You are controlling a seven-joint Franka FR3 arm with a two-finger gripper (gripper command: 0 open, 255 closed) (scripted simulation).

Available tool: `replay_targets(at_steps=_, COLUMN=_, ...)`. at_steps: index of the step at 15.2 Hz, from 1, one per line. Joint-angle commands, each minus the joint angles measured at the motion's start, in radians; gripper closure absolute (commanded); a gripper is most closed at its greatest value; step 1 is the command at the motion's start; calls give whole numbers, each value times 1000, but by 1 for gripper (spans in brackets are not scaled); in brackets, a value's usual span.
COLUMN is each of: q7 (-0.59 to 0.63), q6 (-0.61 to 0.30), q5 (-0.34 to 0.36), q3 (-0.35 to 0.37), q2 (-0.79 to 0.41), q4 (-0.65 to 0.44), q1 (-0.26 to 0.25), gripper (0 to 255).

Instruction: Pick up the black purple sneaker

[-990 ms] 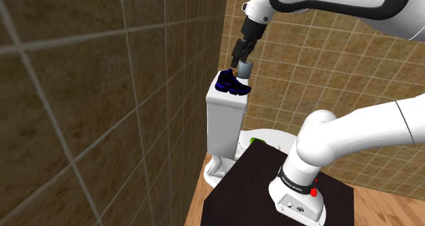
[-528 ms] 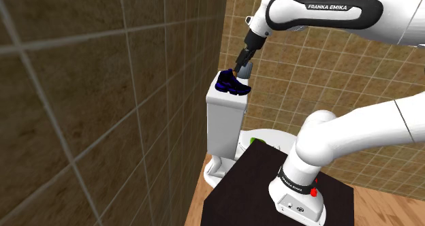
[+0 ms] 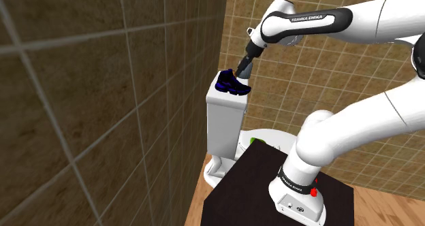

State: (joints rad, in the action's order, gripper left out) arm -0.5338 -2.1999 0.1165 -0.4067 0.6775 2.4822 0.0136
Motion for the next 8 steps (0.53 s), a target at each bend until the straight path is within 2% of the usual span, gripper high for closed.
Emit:
replay_targets(at_steps=1, q7=-68, q6=-64, q5=-9, q3=-65, q2=-55, q4=-13, q1=-18, gripper=0)
replay_targets(at_steps=5, q7=-213, q6=-170, q5=-63, q3=-202, q2=-170, q4=-60, q1=-82, gripper=0)
replay_targets(at_steps=8, q7=-343, q6=-234, q5=-144, q3=-324, q2=-267, q4=-113, q1=-160, gripper=0)
